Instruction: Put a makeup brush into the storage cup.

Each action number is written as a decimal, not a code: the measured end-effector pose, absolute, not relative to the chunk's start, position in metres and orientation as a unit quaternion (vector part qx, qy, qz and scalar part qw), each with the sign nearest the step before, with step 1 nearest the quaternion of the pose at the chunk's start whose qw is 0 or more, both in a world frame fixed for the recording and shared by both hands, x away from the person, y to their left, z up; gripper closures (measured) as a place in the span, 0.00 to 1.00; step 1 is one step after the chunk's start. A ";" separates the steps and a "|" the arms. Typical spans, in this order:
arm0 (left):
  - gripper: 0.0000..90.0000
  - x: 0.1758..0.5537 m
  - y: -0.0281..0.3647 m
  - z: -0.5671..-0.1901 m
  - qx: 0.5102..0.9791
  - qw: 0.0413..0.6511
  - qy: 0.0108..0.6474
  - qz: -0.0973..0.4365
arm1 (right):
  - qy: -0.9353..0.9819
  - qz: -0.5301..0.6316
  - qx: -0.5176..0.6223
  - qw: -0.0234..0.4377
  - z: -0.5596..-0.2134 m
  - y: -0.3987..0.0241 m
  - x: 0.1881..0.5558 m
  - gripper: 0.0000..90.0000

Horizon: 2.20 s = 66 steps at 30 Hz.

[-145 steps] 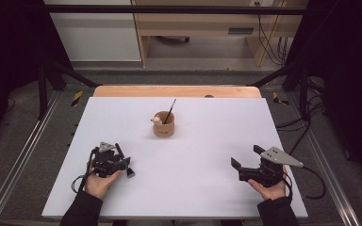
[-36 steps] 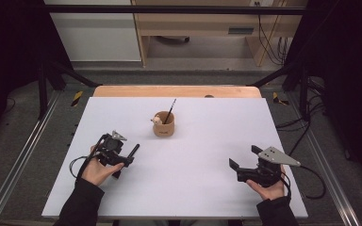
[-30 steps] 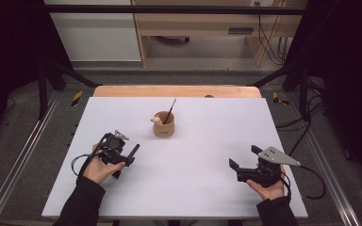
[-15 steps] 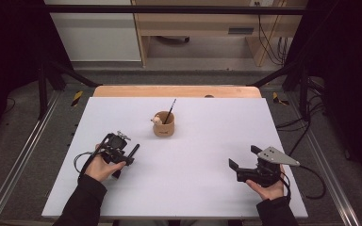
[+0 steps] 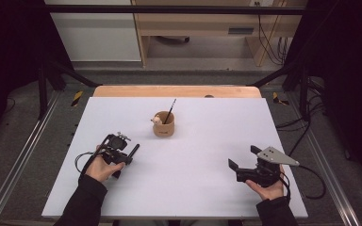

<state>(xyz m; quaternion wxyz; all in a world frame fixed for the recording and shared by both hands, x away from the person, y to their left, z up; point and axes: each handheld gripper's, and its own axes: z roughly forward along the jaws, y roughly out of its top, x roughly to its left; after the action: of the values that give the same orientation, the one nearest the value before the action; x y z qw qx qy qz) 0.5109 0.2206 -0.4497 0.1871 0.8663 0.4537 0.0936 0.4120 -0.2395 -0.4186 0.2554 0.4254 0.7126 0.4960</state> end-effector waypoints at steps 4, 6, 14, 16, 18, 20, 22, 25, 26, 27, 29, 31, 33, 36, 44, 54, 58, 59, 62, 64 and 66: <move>0.80 0.511 0.221 -0.449 0.866 0.183 0.456 0.092 | 0.713 0.496 0.425 0.255 -0.419 -0.239 0.412 0.05; 0.81 0.511 0.221 -0.449 0.865 0.183 0.458 0.090 | 0.713 0.496 0.424 0.255 -0.419 -0.239 0.412 0.05; 0.86 0.511 0.220 -0.449 0.868 0.178 0.455 0.092 | 0.714 0.495 0.424 0.255 -0.419 -0.239 0.412 0.05; 0.87 0.511 0.220 -0.449 0.869 0.177 0.453 0.092 | 0.714 0.495 0.424 0.255 -0.419 -0.239 0.412 0.05; 0.87 0.511 0.220 -0.449 0.870 0.176 0.452 0.092 | 0.714 0.495 0.424 0.255 -0.419 -0.239 0.412 0.05; 0.87 0.511 0.219 -0.449 0.871 0.175 0.449 0.092 | 0.714 0.496 0.424 0.255 -0.419 -0.239 0.412 0.05; 0.87 0.511 0.220 -0.448 0.874 0.171 0.445 0.093 | 0.714 0.495 0.424 0.255 -0.419 -0.239 0.412 0.05; 0.87 0.511 0.219 -0.448 0.876 0.171 0.442 0.093 | 0.714 0.495 0.424 0.255 -0.419 -0.239 0.412 0.05; 0.87 0.511 0.219 -0.448 0.877 0.170 0.440 0.093 | 0.714 0.496 0.424 0.254 -0.419 -0.239 0.412 0.05; 0.87 0.511 0.219 -0.448 0.877 0.170 0.440 0.093 | 0.713 0.497 0.424 0.254 -0.419 -0.239 0.412 0.05; 0.87 0.511 0.219 -0.448 0.881 0.167 0.432 0.095 | 0.713 0.497 0.424 0.254 -0.419 -0.239 0.412 0.05; 0.87 0.510 0.219 -0.447 0.882 0.167 0.430 0.097 | 0.714 0.496 0.423 0.255 -0.419 -0.239 0.412 0.05; 0.88 0.510 0.220 -0.446 0.883 0.168 0.426 0.098 | 0.714 0.496 0.423 0.255 -0.419 -0.239 0.412 0.05; 0.88 0.508 0.222 -0.442 0.884 0.173 0.422 0.102 | 0.714 0.497 0.423 0.254 -0.419 -0.238 0.412 0.05; 0.88 0.502 0.224 -0.430 0.884 0.194 0.413 0.107 | 0.715 0.496 0.422 0.254 -0.419 -0.238 0.412 0.05; 0.88 0.491 0.222 -0.412 0.885 0.227 0.391 0.113 | 0.716 0.495 0.421 0.255 -0.419 -0.237 0.412 0.05; 0.88 0.487 0.220 -0.408 0.885 0.235 0.384 0.116 | 0.716 0.495 0.422 0.253 -0.418 -0.236 0.412 0.05; 0.88 0.486 0.219 -0.407 0.886 0.238 0.381 0.117 | 0.716 0.495 0.422 0.253 -0.418 -0.236 0.412 0.05; 0.88 0.484 0.218 -0.405 0.885 0.243 0.378 0.118 | 0.717 0.494 0.420 0.255 -0.418 -0.236 0.412 0.05; 0.88 0.480 0.216 -0.403 0.886 0.250 0.371 0.121 | 0.718 0.494 0.419 0.256 -0.418 -0.236 0.412 0.05; 0.88 0.479 0.214 -0.401 0.888 0.251 0.367 0.120 | 0.718 0.493 0.419 0.256 -0.418 -0.235 0.412 0.05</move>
<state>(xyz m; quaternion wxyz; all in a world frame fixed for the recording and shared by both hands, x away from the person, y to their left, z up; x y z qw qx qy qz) 0.4789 0.2144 -0.4015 0.2506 0.8879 0.3666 0.1200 0.4119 -0.2352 -0.4181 0.2560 0.4189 0.7183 0.4930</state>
